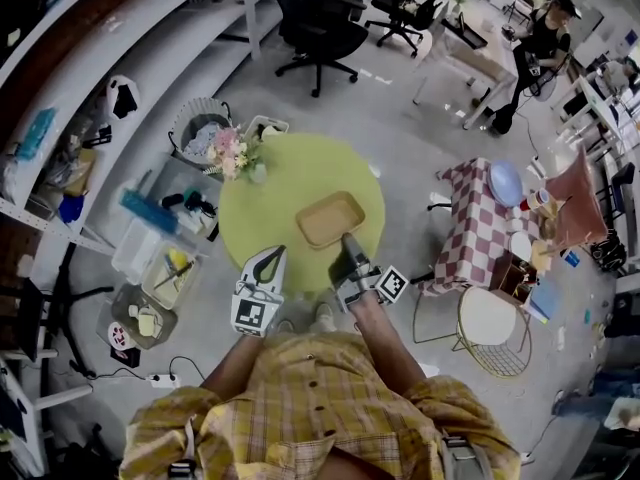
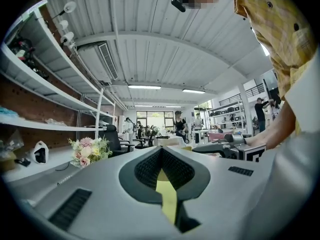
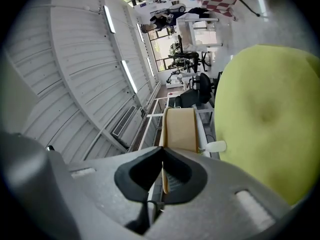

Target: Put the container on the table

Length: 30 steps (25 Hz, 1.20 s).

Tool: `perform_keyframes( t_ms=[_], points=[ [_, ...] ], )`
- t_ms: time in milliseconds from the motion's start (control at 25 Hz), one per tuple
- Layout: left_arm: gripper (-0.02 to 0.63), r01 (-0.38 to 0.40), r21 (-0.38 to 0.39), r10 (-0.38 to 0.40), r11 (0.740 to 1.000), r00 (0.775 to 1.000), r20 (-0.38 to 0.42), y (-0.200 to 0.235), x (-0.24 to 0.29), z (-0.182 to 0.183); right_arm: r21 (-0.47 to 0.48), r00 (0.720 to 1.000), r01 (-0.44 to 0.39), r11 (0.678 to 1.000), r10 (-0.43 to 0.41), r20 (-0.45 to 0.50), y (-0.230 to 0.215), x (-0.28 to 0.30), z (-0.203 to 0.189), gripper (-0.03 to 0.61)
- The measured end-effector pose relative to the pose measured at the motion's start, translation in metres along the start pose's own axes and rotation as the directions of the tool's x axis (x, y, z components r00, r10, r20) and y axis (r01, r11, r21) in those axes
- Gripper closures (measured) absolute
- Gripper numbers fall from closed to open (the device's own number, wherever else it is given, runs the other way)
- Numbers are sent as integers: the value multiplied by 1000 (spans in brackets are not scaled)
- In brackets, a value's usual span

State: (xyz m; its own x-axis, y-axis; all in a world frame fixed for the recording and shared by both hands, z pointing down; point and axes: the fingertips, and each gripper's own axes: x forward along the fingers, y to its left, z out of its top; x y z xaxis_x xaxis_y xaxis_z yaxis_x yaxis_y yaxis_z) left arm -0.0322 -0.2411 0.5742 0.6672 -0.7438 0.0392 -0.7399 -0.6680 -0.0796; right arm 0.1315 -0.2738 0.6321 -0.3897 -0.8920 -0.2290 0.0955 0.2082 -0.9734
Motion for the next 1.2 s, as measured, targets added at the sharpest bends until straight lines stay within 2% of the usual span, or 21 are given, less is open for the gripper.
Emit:
perform_keyframes(
  t_ms=[480, 600, 760, 880, 1000, 1200],
  points=[
    [611, -16, 22, 17, 1000, 999, -31, -2, 15, 0, 68, 998, 39, 997, -35, -55, -46, 9, 6, 575],
    [610, -33, 2, 33, 999, 998, -44, -1, 17, 1, 77, 997, 42, 996, -37, -65, -59, 13, 9, 575],
    [611, -30, 26, 31, 999, 998, -55, 2, 20, -6, 96, 994, 75, 993, -67, -82, -78, 16, 8, 575],
    [609, -47, -19, 46, 999, 997, -64, 1, 21, 0, 98, 993, 84, 992, -75, -92, -87, 16, 7, 575],
    [610, -39, -4, 38, 999, 997, -64, 2, 23, 0, 100, 993, 84, 991, -75, -90, -93, 20, 7, 575],
    [609, -35, 11, 36, 999, 996, -78, 4, 23, -5, 92, 988, 135, 987, -126, -94, -111, 23, 8, 575]
  ],
)
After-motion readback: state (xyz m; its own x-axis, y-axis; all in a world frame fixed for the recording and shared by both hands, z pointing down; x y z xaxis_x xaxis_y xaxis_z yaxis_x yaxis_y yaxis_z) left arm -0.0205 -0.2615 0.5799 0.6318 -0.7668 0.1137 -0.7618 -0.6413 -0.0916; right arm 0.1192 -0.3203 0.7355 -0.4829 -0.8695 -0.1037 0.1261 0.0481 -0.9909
